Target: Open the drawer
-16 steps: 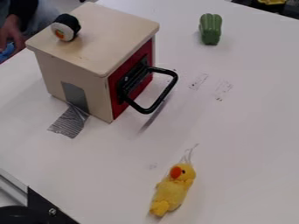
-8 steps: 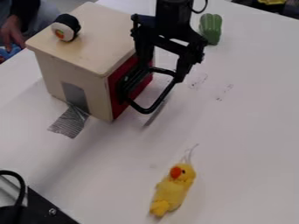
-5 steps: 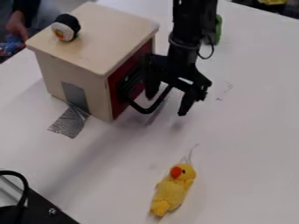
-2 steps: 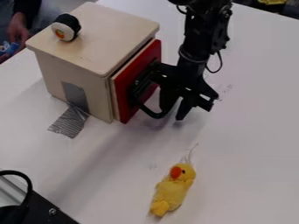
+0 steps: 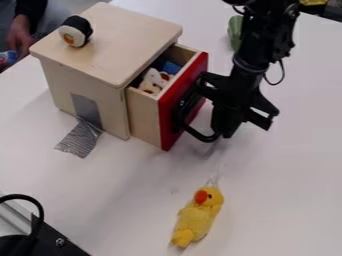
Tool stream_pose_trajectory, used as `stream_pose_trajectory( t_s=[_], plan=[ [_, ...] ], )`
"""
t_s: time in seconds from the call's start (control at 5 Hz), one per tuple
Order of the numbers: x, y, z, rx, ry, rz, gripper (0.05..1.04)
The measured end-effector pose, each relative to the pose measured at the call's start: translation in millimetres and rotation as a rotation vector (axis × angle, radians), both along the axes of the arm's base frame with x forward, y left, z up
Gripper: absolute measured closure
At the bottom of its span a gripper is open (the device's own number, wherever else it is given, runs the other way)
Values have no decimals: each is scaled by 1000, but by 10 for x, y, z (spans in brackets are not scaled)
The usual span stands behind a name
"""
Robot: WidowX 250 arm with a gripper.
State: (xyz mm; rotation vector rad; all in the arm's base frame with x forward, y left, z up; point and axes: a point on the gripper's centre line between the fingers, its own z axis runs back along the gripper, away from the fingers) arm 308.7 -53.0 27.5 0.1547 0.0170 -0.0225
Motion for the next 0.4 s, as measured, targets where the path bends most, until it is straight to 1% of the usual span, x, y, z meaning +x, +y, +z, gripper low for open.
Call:
stream_pose_trajectory(
  t_s=[0.2, 0.4],
  plan=[
    [10, -115, 27, -8, -4, -14, 965],
    [11, -148, 38, -13, -3, -17, 965]
  ],
)
